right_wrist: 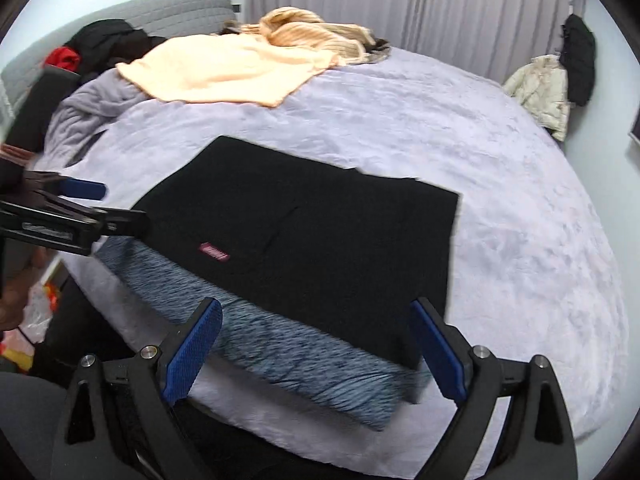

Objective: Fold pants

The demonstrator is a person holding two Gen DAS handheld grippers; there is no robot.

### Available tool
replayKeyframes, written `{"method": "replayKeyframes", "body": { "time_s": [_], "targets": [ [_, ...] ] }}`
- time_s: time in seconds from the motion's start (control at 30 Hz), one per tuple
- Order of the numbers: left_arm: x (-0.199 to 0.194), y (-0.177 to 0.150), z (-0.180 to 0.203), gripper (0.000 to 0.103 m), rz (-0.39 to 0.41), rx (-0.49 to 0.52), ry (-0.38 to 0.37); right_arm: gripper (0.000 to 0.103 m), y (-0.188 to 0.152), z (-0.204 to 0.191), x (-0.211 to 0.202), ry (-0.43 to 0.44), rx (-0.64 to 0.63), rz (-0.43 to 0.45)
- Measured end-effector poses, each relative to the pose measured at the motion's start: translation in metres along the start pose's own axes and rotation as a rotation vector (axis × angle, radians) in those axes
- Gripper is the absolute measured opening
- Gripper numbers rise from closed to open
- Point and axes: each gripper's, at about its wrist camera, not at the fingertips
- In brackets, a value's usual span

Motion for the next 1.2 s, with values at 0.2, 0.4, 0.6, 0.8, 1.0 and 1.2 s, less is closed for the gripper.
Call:
{"method": "replayKeyframes", "body": {
  "time_s": [0.2, 0.4, 0.6, 0.8, 1.0, 1.2],
  "targets": [
    [0.024, -0.013, -0.007, 0.103, -0.075, -0.063, -0.047, 0.099, -0.016, -0.005, 0.027, -0.014, -0.025, -0.071],
    [0.036, -0.02, -0.013, 0.103, -0.116, -0.101, -0.104, 0.103, -0.018, -0.014, 0.039, -0.035, -0.078, -0.09],
    [-0.006, -0.005, -0.007, 0.103, -0.027, -0.086, -0.104, 0.103, -0.008, -0.014, 0.011, 0.02, -0.068, -0.051],
    [0.011, -0.009, 0.002, 0.103, -0.044, -0.014, 0.008, 0.103, -0.014, -0.005, 0.015, 0.148, 0.033, -0.079],
    [0.01, -0.01, -0.003, 0.103, -0.061, -0.03, -0.043, 0.103, -0.009, -0.003, 0.017, 0.141, 0.034, -0.077],
    [0.01, 0.012, 0.012, 0.103, -0.028, -0.049, -0.11, 0.103, 0.004, 0.032, 0.008, 0.1, 0.147, -0.006]
  ]
}}
Point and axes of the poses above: each gripper's, at about its wrist camera, not at the fingertips, and x roughly the way its jaws point, z to its right, y to its top, and after that the axes turned 7 degrees about z, right-handed
